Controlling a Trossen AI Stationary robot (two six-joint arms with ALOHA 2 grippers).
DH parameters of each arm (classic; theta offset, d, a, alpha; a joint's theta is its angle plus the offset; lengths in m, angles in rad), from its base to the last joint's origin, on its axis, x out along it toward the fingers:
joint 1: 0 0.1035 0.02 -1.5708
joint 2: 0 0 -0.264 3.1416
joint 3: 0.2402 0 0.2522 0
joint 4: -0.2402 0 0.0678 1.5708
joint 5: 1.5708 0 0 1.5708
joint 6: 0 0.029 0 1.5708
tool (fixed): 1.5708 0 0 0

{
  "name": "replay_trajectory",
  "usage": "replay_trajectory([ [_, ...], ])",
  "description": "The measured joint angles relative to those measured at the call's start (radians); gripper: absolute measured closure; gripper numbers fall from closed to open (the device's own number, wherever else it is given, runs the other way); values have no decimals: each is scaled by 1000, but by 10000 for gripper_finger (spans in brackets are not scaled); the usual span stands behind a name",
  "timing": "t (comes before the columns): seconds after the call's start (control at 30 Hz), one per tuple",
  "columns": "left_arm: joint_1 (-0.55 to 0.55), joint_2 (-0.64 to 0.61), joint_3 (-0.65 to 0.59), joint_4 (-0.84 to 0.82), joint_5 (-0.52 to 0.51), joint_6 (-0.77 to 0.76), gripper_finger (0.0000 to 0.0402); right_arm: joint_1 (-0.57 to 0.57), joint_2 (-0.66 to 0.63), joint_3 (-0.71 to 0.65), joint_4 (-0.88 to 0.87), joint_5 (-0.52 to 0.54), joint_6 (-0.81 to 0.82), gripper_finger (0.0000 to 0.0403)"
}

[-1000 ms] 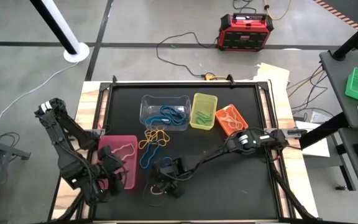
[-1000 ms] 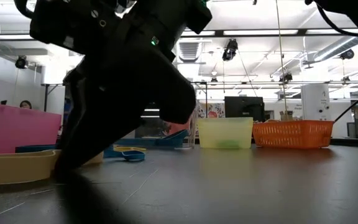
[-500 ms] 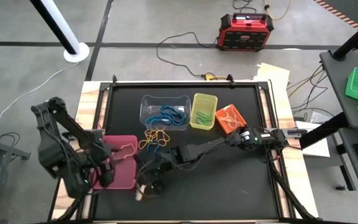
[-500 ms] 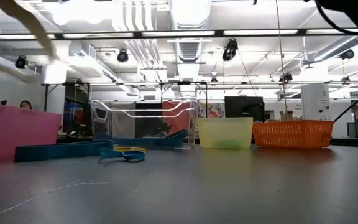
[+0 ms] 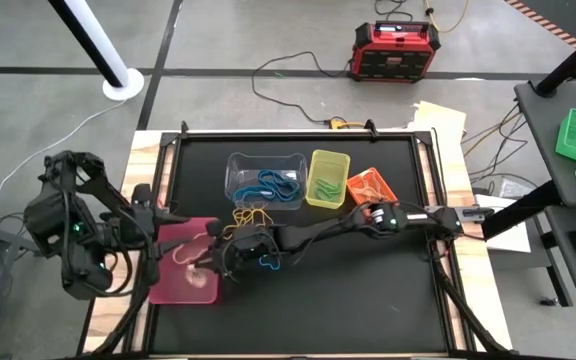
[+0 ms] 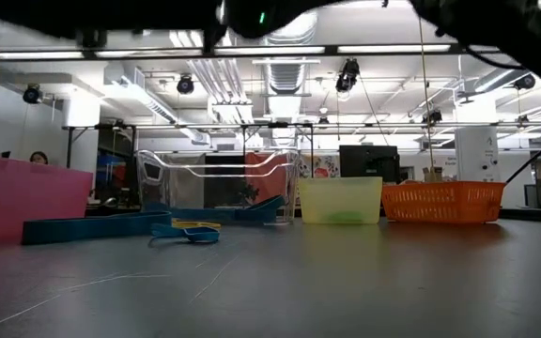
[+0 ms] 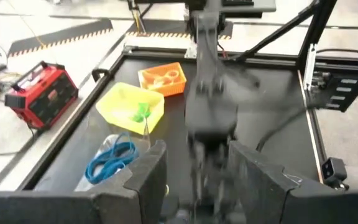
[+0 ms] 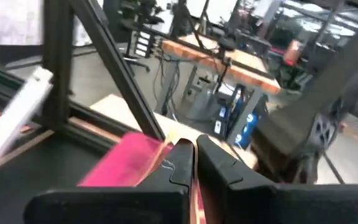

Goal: Sort rubber bands into baskets
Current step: Put the orange rubber band into the pink bin, then put the blue rubber band into the transparent bin

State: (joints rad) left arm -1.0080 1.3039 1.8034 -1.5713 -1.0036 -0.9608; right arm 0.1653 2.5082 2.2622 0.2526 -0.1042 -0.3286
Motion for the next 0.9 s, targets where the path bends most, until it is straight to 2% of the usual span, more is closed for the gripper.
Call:
replay_trajectory([
  [0.1, 0, -2, 1, 0, -8, 10, 245, -6, 41, 8, -3, 54, 37, 391],
  [0.2, 0, -1, -9, 1, -9, 14, 245, -12, 48, 21, -79, 82, 56, 374],
  [0.37, 0, -1, -40, 0, -8, 14, 245, -28, 39, 72, -236, 104, 104, 306],
  [0.57, 0, 1, -63, 0, -8, 3, 245, -39, 38, 74, -307, 107, 112, 239],
  [0.73, 0, 1, -63, 0, -8, 2, 245, -41, 28, 74, -332, 107, 106, 216],
  [0.9, -1, 10, -63, 0, 4, -34, 245, -41, -26, 74, -581, 104, 27, 215],
])
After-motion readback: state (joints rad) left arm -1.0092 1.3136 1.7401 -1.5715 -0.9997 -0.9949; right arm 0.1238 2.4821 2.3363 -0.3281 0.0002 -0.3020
